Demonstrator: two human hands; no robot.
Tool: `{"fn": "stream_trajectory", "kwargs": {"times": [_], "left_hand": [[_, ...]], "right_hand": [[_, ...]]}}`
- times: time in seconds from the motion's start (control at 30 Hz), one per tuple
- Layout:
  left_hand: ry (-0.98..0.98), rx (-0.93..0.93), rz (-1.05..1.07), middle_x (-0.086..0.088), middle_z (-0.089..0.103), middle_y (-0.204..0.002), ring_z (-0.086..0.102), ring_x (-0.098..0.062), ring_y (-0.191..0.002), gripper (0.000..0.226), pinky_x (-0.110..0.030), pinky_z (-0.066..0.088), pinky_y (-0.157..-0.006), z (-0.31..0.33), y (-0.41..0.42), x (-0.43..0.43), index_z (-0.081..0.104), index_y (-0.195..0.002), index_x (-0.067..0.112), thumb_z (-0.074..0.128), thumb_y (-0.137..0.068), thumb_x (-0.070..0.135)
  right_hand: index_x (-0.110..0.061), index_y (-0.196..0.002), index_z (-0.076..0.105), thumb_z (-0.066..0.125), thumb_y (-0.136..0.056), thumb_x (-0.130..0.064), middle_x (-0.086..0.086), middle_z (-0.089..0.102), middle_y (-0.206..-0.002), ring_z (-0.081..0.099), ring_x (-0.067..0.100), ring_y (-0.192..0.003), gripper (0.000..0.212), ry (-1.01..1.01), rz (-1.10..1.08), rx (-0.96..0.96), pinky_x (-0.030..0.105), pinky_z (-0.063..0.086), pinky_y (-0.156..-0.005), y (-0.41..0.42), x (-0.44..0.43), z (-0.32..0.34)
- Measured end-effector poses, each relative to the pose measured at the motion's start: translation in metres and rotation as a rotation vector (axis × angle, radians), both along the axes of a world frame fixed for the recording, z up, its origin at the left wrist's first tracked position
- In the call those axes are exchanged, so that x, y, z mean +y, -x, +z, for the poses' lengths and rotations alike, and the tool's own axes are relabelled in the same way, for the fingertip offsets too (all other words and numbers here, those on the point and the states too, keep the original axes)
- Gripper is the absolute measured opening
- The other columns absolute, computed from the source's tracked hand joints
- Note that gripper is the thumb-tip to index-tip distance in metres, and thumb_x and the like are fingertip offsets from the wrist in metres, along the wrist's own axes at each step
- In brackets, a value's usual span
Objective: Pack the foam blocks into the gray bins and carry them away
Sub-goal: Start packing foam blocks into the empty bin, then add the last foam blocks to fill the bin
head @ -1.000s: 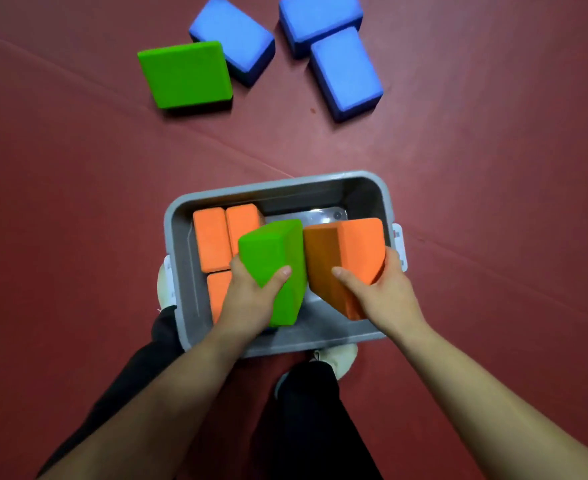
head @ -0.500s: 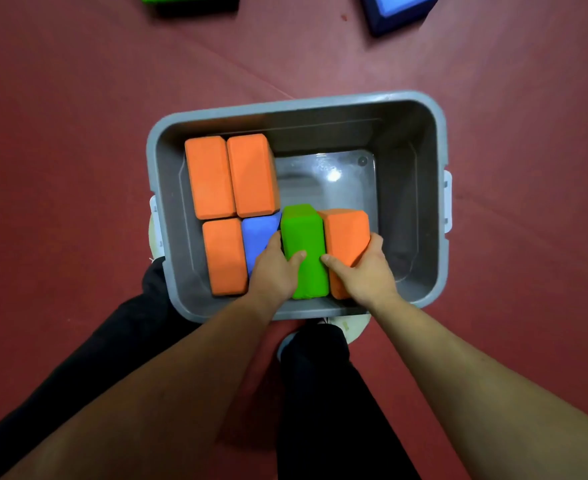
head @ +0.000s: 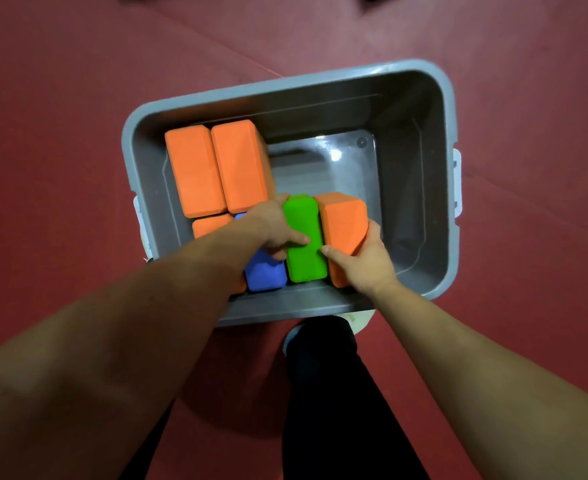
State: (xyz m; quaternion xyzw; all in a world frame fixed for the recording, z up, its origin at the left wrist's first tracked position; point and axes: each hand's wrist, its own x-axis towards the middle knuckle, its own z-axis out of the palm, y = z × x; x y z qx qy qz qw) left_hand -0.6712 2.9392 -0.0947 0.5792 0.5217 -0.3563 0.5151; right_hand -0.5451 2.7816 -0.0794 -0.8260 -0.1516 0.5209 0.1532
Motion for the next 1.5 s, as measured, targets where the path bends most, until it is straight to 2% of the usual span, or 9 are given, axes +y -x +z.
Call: {"fn": "stream_trajectory", "kwargs": {"times": [0.17, 0.3, 0.47, 0.63, 0.77, 0.97, 1.13, 1.27, 1.5], "left_hand": [[0.114, 0.055, 0.017, -0.023, 0.06, -0.13, 0.064, -0.037, -0.112, 0.111, -0.049, 0.054, -0.092, -0.019, -0.016, 0.013, 0.018, -0.156, 0.016, 0.089, -0.071, 0.025], [-0.026, 0.037, -0.261, -0.013, 0.061, -0.133, 0.059, -0.028, -0.12, 0.105, -0.03, 0.047, -0.099, -0.019, -0.02, 0.021, 0.027, -0.154, 0.012, 0.085, -0.072, 0.043], [0.01, 0.009, -0.366, -0.004, 0.063, -0.067, 0.067, -0.022, -0.084, 0.102, -0.031, 0.053, -0.088, -0.012, -0.011, 0.022, 0.026, -0.156, 0.009, 0.083, -0.077, 0.039], [0.052, 0.041, -0.333, -0.008, 0.073, -0.094, 0.068, -0.02, -0.088, 0.097, -0.027, 0.049, -0.085, -0.013, -0.021, 0.029, 0.027, -0.155, 0.01, 0.08, -0.079, 0.04], [0.131, 0.095, -0.272, 0.0, 0.067, -0.053, 0.065, -0.014, -0.05, 0.071, -0.026, 0.053, -0.063, -0.009, -0.021, 0.027, 0.042, -0.138, 0.005, 0.079, -0.083, 0.032], [-0.007, 0.008, -0.163, -0.019, 0.074, -0.097, 0.074, -0.031, -0.084, 0.097, -0.043, 0.061, -0.076, 0.024, -0.015, 0.029, 0.017, -0.157, 0.012, 0.079, -0.083, 0.025], [-0.299, -0.084, -0.297, -0.014, 0.072, -0.112, 0.071, -0.027, -0.096, 0.052, -0.028, 0.054, -0.084, 0.092, -0.025, 0.098, 0.051, -0.141, 0.016, 0.061, -0.093, 0.032], [-0.454, -0.099, -0.125, -0.012, 0.076, -0.092, 0.074, -0.028, -0.082, 0.03, -0.034, 0.059, -0.079, 0.127, -0.035, 0.207, 0.068, -0.119, 0.019, 0.057, -0.092, 0.027], [-0.654, 0.013, -0.353, -0.007, 0.069, -0.12, 0.062, -0.029, -0.113, 0.033, -0.033, 0.049, -0.09, 0.074, -0.052, 0.422, 0.071, -0.112, 0.018, 0.057, -0.091, 0.039]], "right_hand": [[-0.025, -0.145, 0.03, 0.083, -0.073, -0.047, 0.008, 0.057, -0.132, 0.056, 0.03, -0.117, 0.092, 0.006, 0.004, 0.003, 0.044, 0.046, -0.098, -0.008, 0.002, -0.004], [-0.024, -0.146, 0.029, 0.082, -0.073, -0.049, 0.009, 0.058, -0.132, 0.056, 0.032, -0.118, 0.093, 0.043, 0.014, -0.003, 0.043, 0.047, -0.097, -0.011, -0.002, -0.008], [-0.022, -0.144, 0.029, 0.08, -0.074, -0.053, 0.01, 0.057, -0.132, 0.056, 0.032, -0.118, 0.092, 0.069, 0.027, -0.01, 0.043, 0.046, -0.095, -0.008, -0.004, -0.005], [-0.019, -0.147, 0.018, 0.076, -0.081, -0.046, 0.013, 0.048, -0.142, 0.052, 0.033, -0.123, 0.092, 0.127, 0.088, 0.093, 0.044, 0.042, -0.104, -0.002, 0.006, -0.017], [-0.017, -0.148, 0.016, 0.076, -0.081, -0.046, 0.015, 0.047, -0.142, 0.051, 0.036, -0.124, 0.094, 0.208, 0.112, 0.135, 0.044, 0.041, -0.105, -0.006, 0.018, -0.019], [-0.016, -0.157, 0.004, 0.074, -0.08, -0.044, 0.019, 0.03, -0.153, 0.041, 0.039, -0.136, 0.108, 0.279, 0.223, 0.036, 0.045, 0.036, -0.112, -0.019, 0.038, 0.008], [-0.009, -0.151, 0.032, 0.064, -0.09, -0.03, 0.022, 0.042, -0.149, 0.043, 0.036, -0.137, 0.072, 0.078, 0.155, 0.036, 0.04, 0.036, -0.111, -0.036, 0.09, 0.071], [-0.01, -0.133, 0.058, 0.066, -0.092, -0.025, 0.007, 0.062, -0.132, 0.056, 0.021, -0.123, 0.044, -0.128, 0.054, 0.075, 0.03, 0.041, -0.099, -0.047, 0.181, 0.114], [-0.018, -0.081, 0.07, 0.067, -0.09, -0.021, -0.006, 0.069, -0.084, 0.064, 0.017, -0.091, 0.01, -0.315, -0.313, 0.164, 0.043, 0.052, -0.089, -0.063, 0.388, 0.072]]}}
